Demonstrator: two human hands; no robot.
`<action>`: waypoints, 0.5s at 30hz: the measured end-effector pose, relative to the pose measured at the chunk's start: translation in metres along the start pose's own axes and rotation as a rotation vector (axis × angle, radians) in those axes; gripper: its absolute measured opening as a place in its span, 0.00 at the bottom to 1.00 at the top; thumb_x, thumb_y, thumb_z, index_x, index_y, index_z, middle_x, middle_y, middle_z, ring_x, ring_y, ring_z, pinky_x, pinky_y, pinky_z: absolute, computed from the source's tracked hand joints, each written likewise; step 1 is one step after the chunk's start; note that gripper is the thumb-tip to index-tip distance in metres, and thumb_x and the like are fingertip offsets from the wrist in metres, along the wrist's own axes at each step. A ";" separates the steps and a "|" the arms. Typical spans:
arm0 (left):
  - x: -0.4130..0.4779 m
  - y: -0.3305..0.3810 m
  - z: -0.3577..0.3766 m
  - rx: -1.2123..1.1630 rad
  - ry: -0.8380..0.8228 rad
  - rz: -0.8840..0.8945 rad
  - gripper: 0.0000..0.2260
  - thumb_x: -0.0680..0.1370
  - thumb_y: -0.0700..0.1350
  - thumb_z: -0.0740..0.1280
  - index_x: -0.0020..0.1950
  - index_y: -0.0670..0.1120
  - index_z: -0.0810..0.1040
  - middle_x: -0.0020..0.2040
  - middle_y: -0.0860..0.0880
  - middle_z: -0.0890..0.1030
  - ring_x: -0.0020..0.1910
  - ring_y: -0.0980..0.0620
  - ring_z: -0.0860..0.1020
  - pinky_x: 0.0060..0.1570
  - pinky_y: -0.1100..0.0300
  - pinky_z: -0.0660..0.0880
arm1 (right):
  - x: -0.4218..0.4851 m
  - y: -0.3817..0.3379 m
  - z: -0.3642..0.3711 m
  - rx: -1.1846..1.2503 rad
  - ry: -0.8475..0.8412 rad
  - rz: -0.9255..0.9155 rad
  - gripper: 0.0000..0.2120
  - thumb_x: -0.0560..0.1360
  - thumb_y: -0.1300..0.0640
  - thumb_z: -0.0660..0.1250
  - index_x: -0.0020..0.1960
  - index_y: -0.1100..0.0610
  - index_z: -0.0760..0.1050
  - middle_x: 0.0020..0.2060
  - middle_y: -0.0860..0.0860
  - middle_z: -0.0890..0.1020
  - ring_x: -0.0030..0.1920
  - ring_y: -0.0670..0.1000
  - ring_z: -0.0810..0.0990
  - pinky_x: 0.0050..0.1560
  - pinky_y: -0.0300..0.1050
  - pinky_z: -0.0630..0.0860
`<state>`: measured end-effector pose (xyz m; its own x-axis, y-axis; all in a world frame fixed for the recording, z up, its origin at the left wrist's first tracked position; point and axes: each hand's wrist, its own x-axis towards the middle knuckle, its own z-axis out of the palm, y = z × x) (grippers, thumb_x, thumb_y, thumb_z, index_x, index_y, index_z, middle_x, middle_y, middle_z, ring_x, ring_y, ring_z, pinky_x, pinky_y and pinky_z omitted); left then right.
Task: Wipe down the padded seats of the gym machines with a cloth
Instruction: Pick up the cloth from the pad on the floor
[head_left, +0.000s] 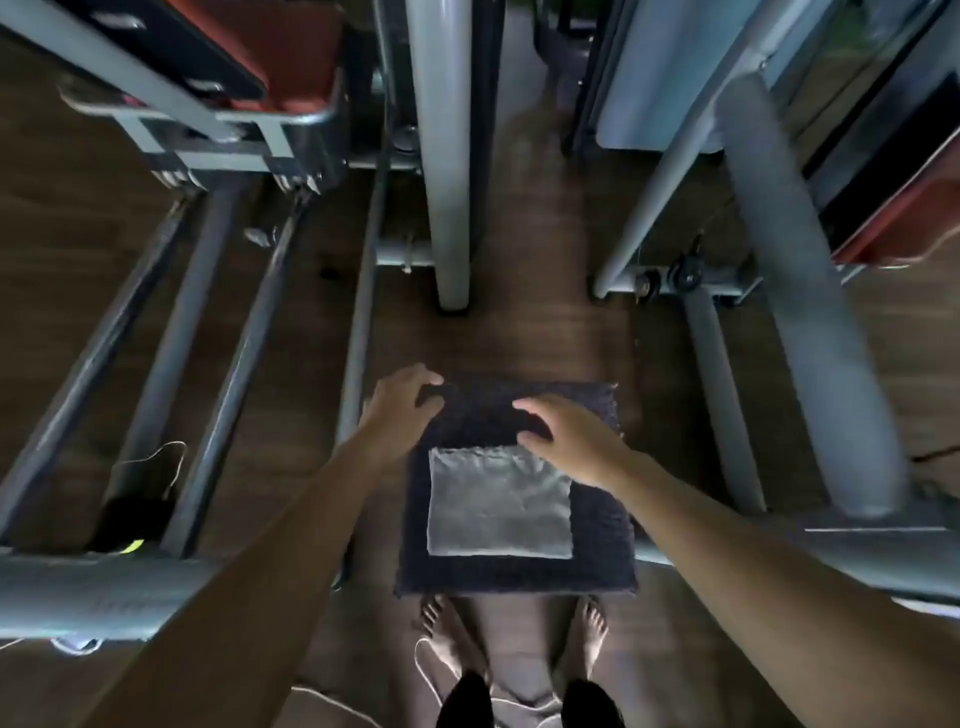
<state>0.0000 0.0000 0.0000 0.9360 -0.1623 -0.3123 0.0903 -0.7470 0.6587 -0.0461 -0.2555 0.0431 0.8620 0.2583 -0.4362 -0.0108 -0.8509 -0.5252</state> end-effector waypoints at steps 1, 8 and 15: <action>0.003 -0.009 0.007 0.029 -0.040 -0.016 0.14 0.81 0.50 0.67 0.67 0.53 0.77 0.77 0.50 0.68 0.72 0.44 0.70 0.71 0.44 0.66 | 0.004 0.005 0.014 -0.055 -0.047 0.017 0.26 0.82 0.47 0.63 0.78 0.53 0.65 0.71 0.54 0.73 0.69 0.55 0.73 0.68 0.51 0.69; 0.015 -0.033 0.042 0.224 -0.143 -0.021 0.22 0.85 0.53 0.57 0.80 0.57 0.61 0.83 0.55 0.51 0.82 0.46 0.49 0.77 0.39 0.52 | 0.011 0.043 0.069 -0.367 0.131 0.038 0.23 0.73 0.37 0.71 0.58 0.53 0.79 0.53 0.51 0.80 0.59 0.57 0.75 0.61 0.56 0.70; -0.001 -0.037 0.076 0.218 0.009 -0.038 0.23 0.86 0.53 0.52 0.82 0.59 0.52 0.83 0.58 0.45 0.82 0.47 0.43 0.78 0.39 0.46 | 0.004 0.072 0.036 -0.217 0.082 -0.036 0.19 0.76 0.43 0.71 0.55 0.58 0.77 0.40 0.50 0.81 0.37 0.49 0.77 0.36 0.40 0.67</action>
<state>-0.0303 -0.0207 -0.0759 0.9365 -0.1263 -0.3272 0.0507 -0.8744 0.4825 -0.0619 -0.2992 -0.0227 0.8981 0.2600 -0.3548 0.1224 -0.9225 -0.3661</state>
